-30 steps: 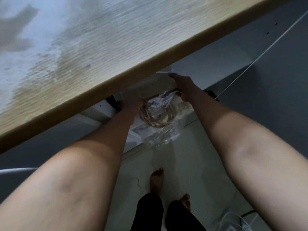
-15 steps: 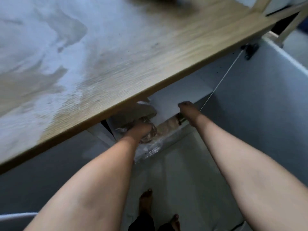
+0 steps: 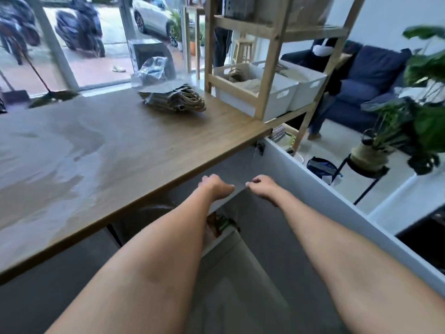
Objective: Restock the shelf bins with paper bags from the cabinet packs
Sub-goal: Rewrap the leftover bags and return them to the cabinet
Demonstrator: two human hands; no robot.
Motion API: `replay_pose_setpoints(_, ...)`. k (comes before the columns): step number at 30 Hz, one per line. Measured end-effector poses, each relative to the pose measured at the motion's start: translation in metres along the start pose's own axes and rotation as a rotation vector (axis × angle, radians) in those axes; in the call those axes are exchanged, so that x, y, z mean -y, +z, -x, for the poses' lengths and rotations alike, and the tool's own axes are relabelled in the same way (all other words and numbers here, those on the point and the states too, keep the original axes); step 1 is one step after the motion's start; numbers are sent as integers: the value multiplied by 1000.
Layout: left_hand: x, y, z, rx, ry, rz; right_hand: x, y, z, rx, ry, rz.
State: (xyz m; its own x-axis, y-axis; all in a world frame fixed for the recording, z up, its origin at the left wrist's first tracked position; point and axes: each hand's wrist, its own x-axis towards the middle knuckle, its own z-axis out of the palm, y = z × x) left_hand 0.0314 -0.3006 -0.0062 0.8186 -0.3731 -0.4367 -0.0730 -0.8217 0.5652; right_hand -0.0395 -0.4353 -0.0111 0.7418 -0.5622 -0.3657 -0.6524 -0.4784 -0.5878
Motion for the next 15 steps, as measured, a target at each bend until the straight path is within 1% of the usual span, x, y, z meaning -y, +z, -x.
replay_pose_setpoints(3, -28, -23, 8, -8, 59, 7, 9, -30, 9, -25, -57, 37)
replay_pose_setpoints(5, -42, -47, 12, -65, 105, 2, 20, -47, 12, -31, -90, 44)
replay_pose_setpoints(8, -54, -85, 17, -161, 108, -53, 47, -71, 14, -46, -153, 70)
replay_pose_setpoints(10, -57, -108, 17, -168, 89, -84, 68, -83, 11, -50, -196, 85)
replay_pose_setpoints(13, -57, -142, 14, -202, 82, -81, 104, -99, 2, -30, -260, 92)
replay_pose_setpoints(15, -57, -166, 3, -263, 80, -57, 128, -108, -9, -35, -304, 118)
